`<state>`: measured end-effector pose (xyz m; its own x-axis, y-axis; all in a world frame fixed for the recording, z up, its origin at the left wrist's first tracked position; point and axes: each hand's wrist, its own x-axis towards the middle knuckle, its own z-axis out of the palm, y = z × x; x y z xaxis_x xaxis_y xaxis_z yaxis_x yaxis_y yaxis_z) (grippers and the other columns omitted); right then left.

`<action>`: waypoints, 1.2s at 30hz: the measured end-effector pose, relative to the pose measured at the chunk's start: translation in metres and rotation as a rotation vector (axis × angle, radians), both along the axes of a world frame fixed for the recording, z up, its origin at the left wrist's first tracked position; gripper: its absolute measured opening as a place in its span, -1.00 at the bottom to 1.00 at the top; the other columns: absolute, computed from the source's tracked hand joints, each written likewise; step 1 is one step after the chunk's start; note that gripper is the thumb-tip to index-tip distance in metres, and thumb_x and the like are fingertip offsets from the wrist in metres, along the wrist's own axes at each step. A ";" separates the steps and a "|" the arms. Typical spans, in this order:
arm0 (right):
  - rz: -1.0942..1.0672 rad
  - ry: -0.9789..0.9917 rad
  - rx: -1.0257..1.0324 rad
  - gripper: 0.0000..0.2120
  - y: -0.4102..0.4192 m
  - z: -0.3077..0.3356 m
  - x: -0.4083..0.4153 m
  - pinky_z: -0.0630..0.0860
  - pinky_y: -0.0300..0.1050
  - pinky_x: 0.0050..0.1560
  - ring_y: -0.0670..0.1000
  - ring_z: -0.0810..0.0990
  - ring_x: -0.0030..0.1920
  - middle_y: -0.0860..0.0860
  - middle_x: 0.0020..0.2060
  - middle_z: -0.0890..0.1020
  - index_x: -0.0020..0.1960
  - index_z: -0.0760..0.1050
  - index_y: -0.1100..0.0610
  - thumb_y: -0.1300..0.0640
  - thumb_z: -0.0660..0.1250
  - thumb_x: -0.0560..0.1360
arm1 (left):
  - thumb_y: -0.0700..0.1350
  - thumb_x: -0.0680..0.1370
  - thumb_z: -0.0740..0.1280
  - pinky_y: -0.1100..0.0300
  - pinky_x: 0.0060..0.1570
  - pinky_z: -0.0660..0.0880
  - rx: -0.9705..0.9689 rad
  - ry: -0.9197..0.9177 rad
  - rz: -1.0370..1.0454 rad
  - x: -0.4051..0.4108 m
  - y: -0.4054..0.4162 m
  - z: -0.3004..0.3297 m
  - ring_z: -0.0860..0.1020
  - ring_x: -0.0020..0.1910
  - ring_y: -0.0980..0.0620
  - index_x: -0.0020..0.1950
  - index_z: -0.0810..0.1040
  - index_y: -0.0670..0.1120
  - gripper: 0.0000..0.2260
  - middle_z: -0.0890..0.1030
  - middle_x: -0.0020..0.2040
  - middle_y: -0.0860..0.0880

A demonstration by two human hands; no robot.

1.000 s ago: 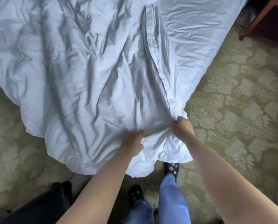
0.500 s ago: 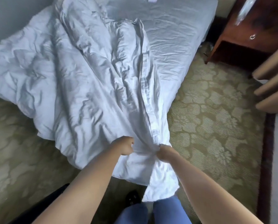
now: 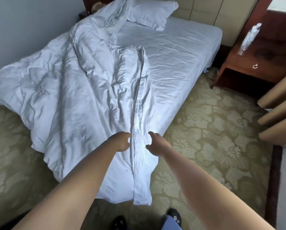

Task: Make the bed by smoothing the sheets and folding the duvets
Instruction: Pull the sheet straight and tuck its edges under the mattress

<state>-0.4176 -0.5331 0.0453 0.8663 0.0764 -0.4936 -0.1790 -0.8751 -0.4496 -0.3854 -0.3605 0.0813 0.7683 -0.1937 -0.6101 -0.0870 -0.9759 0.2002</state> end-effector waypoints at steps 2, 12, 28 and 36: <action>0.016 -0.026 0.025 -0.38 -0.017 0.014 0.017 0.43 0.03 0.22 0.14 0.38 0.36 0.07 0.44 0.26 0.55 0.02 0.02 0.06 0.22 0.56 | -0.15 0.61 0.14 0.16 0.35 0.29 -0.007 -0.012 0.033 0.013 -0.016 0.007 0.30 0.43 -0.05 0.51 0.24 -0.03 -0.56 0.25 0.50 -0.06; 0.083 -0.106 -0.009 -0.35 -0.068 0.046 0.125 0.40 0.03 0.24 0.15 0.37 0.37 0.09 0.45 0.23 0.55 -0.01 0.02 0.06 0.23 0.56 | -0.14 0.57 0.17 0.08 0.28 0.38 -0.012 -0.071 0.080 0.094 -0.057 0.026 0.38 0.35 -0.08 0.46 0.30 0.01 -0.56 0.29 0.42 -0.05; 0.261 -0.094 -0.200 -0.34 -0.062 0.032 0.404 0.34 0.02 0.34 0.13 0.30 0.42 0.09 0.47 0.19 0.56 0.01 0.02 0.05 0.23 0.55 | -0.16 0.56 0.22 0.19 0.36 0.25 -0.181 -0.124 0.356 0.360 -0.027 -0.013 0.30 0.44 -0.05 0.48 0.28 -0.04 -0.52 0.27 0.48 -0.12; 0.382 -0.102 -0.241 -0.37 -0.094 0.007 0.554 0.37 0.02 0.30 0.14 0.31 0.39 0.08 0.45 0.20 0.54 0.04 0.03 0.10 0.21 0.54 | -0.15 0.55 0.22 0.15 0.35 0.31 -0.142 -0.092 0.430 0.473 -0.053 -0.041 0.33 0.42 -0.07 0.48 0.29 -0.04 -0.53 0.32 0.46 -0.11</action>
<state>0.1362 -0.6275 0.0524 0.8437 0.2927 -0.4500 0.2109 -0.9516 -0.2235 0.0877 -0.4133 0.0402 0.8468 0.0781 -0.5261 0.2964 -0.8906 0.3449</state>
